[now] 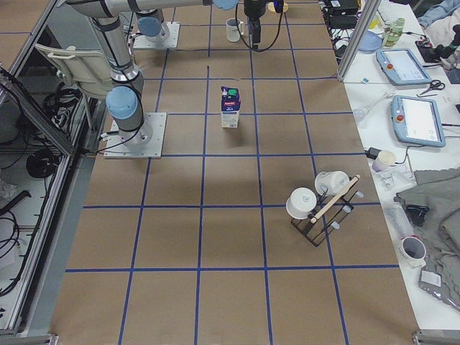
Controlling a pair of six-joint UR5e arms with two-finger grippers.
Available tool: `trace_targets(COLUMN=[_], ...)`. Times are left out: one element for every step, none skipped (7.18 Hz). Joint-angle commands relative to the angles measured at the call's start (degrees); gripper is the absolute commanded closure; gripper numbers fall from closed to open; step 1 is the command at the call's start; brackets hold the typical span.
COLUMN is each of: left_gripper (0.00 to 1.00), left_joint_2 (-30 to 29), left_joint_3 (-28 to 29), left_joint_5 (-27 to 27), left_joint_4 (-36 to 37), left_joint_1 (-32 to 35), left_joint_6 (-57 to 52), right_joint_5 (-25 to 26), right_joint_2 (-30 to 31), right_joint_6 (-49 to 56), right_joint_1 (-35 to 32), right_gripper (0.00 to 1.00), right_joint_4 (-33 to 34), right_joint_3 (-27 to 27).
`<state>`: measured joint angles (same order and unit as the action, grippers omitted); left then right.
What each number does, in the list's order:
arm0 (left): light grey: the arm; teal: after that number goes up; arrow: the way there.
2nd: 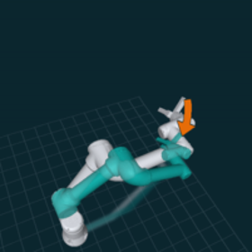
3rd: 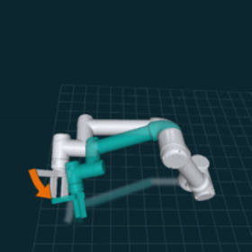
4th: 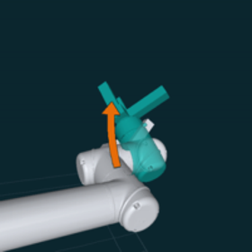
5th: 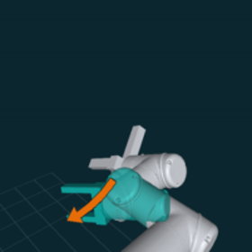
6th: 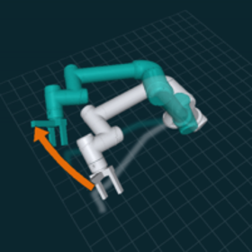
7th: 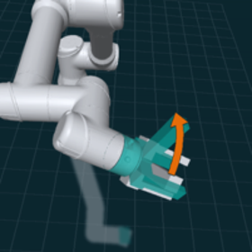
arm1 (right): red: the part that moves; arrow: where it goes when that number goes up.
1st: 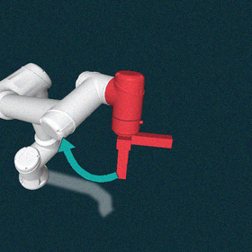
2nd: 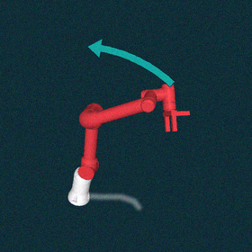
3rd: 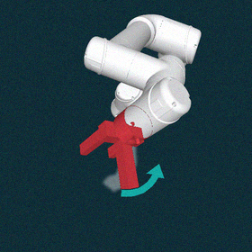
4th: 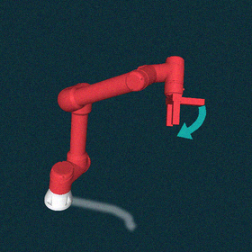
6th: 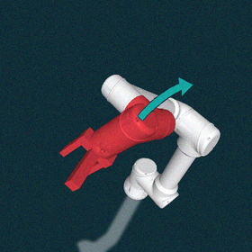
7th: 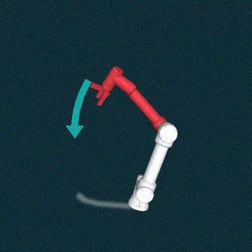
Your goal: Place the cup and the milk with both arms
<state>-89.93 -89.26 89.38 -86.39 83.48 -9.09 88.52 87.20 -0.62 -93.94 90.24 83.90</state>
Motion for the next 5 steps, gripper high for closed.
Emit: trace_targets(left_gripper=[0.0, 0.0, 0.0, 0.0, 0.0], left_joint_2=[-0.9, -1.3, -2.1, -3.0, -3.8], left_joint_3=[-1.1, -3.7, -7.2, -11.2, -15.5], left_joint_5=[0.1, -0.6, -0.4, -0.3, 0.0], left_joint_4=[1.5, 1.8, 2.3, 5.4, 9.2], left_joint_1=[-2.9, -5.9, -8.4, -10.0, -10.5], left_joint_6=[0.0, -0.1, -0.9, -3.1, -3.3], right_joint_5=[0.1, 0.1, 0.2, 1.2, 1.3], right_joint_2=[-0.1, -0.1, -0.1, -0.1, -0.1], right_joint_6=[0.3, 0.5, 1.0, 0.9, 0.9], right_joint_1=[0.2, 0.1, 0.1, 0.1, 0.1], right_gripper=[0.0, 0.0, 0.0, 0.0, 0.0], right_joint_4=[-0.1, 0.1, 0.4, 0.4, 0.4], right_joint_3=[0.2, 0.2, 0.2, 0.0, 0.1])
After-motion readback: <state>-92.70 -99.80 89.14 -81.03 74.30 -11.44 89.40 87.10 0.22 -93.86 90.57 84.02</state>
